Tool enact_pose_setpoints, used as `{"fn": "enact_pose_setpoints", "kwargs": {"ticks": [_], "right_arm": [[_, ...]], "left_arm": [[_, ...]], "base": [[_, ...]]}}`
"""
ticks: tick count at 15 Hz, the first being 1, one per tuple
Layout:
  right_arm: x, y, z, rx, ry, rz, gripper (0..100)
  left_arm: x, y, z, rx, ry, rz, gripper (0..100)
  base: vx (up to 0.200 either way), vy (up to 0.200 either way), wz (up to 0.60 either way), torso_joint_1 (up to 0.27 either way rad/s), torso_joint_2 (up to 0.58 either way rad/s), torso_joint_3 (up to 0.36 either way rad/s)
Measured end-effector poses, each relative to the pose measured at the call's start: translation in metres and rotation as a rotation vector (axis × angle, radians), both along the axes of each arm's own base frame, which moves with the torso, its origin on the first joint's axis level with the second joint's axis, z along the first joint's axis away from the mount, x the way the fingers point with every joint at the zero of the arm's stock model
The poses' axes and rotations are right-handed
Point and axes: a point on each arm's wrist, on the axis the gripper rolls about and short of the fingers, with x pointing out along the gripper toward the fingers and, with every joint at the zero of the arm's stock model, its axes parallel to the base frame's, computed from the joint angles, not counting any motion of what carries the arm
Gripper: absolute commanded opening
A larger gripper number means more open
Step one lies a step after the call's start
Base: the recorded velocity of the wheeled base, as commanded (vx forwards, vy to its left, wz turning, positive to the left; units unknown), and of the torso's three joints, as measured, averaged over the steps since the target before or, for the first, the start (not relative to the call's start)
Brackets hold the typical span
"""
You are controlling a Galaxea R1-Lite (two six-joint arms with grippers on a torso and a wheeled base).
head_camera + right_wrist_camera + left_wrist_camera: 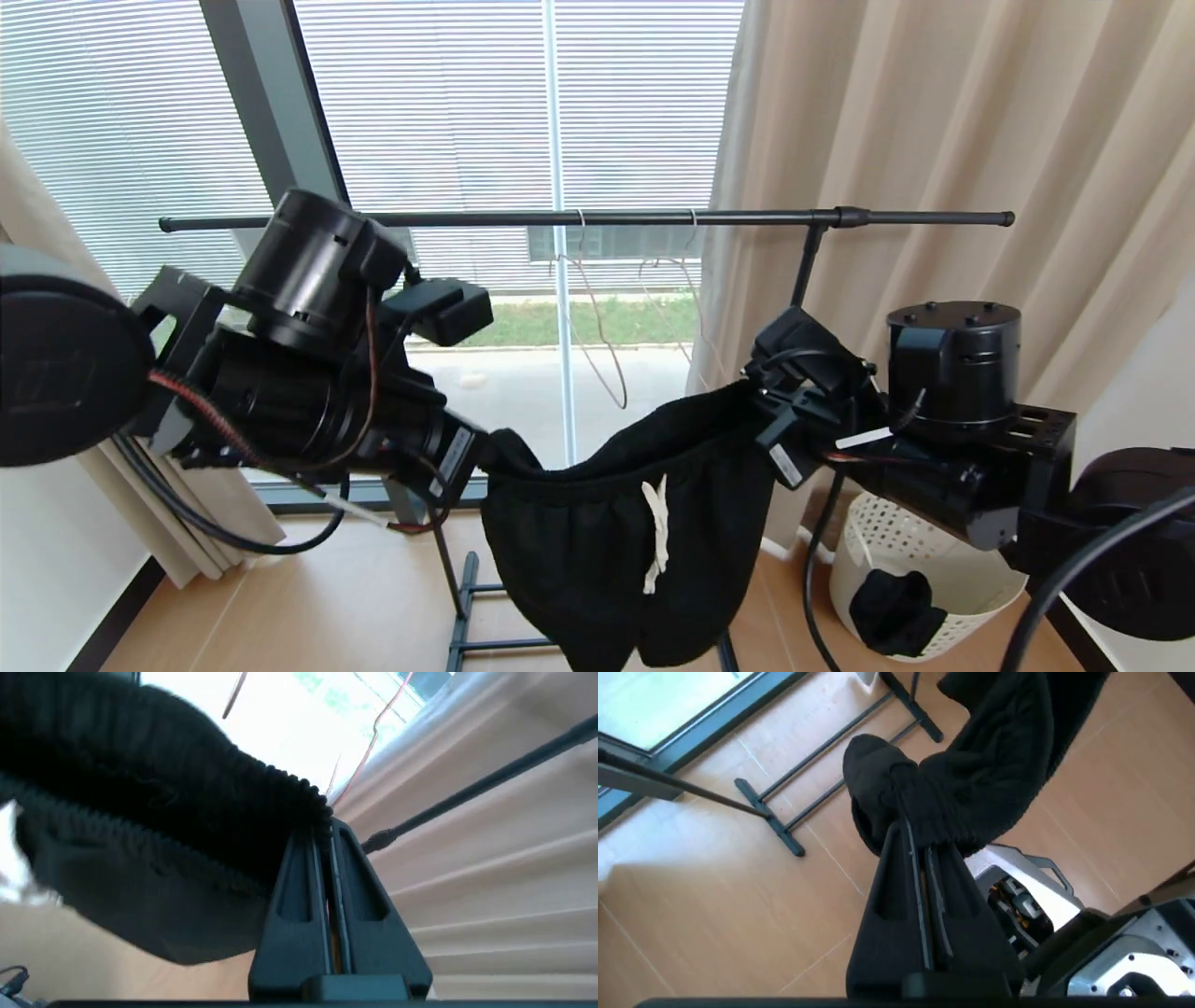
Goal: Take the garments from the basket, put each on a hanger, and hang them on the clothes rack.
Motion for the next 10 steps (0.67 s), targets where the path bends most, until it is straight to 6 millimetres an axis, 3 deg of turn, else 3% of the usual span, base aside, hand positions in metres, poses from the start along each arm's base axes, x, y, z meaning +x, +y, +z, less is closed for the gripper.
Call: {"fn": "enact_pose_setpoints", "kwargs": {"ticks": [4,7,10], "right_arm": [[0.035,0.029,0.002,0.148,-0.024,-0.128,0],[0.058,0.061,0.010,0.319,-0.061,-0.201,0],[0.062,0.087,0.001,0.374,-0.042,-0.186,0]], "left_arm": [[-0.036,-0.014,-0.020,-0.021,0.078,-0.052,0],[-0.047,-0.052,-0.029,-0.117,0.122,-0.075,0],[-0.051,-0.091,-0.038,-0.198,0.177,-0.070,0]], "base": [[0.000,0.000,0.00,0.000,0.00,0.000],[0.000,0.000,0.00,0.000,0.00,0.000],[0.000,0.000,0.00,0.000,0.00,0.000]]}}
